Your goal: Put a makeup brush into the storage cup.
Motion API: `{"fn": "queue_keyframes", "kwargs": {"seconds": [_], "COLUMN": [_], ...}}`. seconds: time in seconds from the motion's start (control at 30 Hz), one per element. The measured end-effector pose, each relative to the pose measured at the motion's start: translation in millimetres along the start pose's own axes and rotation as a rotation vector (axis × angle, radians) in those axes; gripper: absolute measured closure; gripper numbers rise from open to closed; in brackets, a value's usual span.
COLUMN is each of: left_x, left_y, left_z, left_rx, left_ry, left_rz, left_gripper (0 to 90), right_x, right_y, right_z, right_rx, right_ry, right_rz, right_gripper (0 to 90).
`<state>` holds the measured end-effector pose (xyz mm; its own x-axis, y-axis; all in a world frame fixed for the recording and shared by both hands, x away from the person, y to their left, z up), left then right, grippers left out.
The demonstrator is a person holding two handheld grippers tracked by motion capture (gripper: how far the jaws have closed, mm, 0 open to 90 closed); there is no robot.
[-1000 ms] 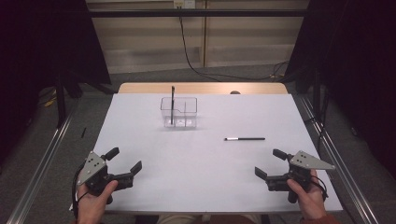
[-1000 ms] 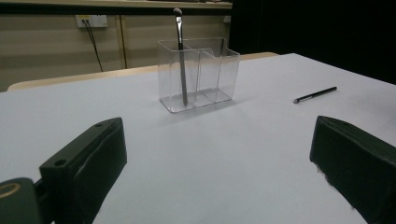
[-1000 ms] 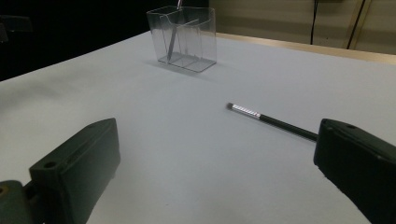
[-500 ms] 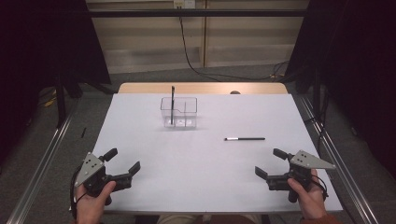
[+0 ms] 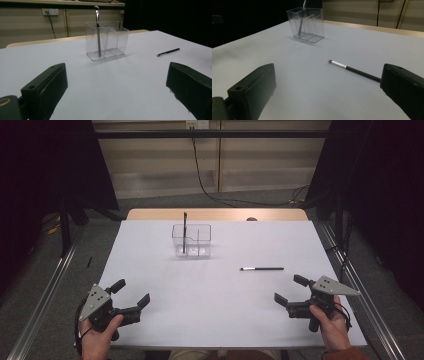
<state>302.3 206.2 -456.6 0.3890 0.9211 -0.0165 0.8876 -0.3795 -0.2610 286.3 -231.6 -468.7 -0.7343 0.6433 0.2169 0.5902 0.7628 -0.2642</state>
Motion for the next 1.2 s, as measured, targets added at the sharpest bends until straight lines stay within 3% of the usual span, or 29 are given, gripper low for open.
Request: {"fn": "queue_keyframes", "kwargs": {"seconds": [0.5, 1.2], "left_x": [-1.0, 0.1], "left_y": [-2.1, -0.3], "left_z": [0.3, -0.5], "left_rx": [-0.002, -0.005], "left_ry": [0.004, 0.002], "left_rz": [0.005, -0.002], "left_gripper": [3.6, 3.6], "right_x": [-21.3, -54.7], "right_y": [10.7, 43.0], "right_z": [-23.7, -53.7], "right_rx": [0.002, 0.051], "right_ry": [-0.029, -0.062], "right_rz": [0.021, 0.051], "right_gripper": [0.0, 0.3]}}
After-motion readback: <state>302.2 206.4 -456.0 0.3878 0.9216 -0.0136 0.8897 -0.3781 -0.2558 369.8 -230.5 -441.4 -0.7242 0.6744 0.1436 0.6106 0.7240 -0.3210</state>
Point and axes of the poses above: each handheld gripper's, and its own axes: y roughly forward along the jaws, z roughly out of its underside, x roughly to its left, the point moved 9 cm from there along y, roughly forward along the jaws, and after that the axes turned 14 degrees about -z, right-handed, at the moved point
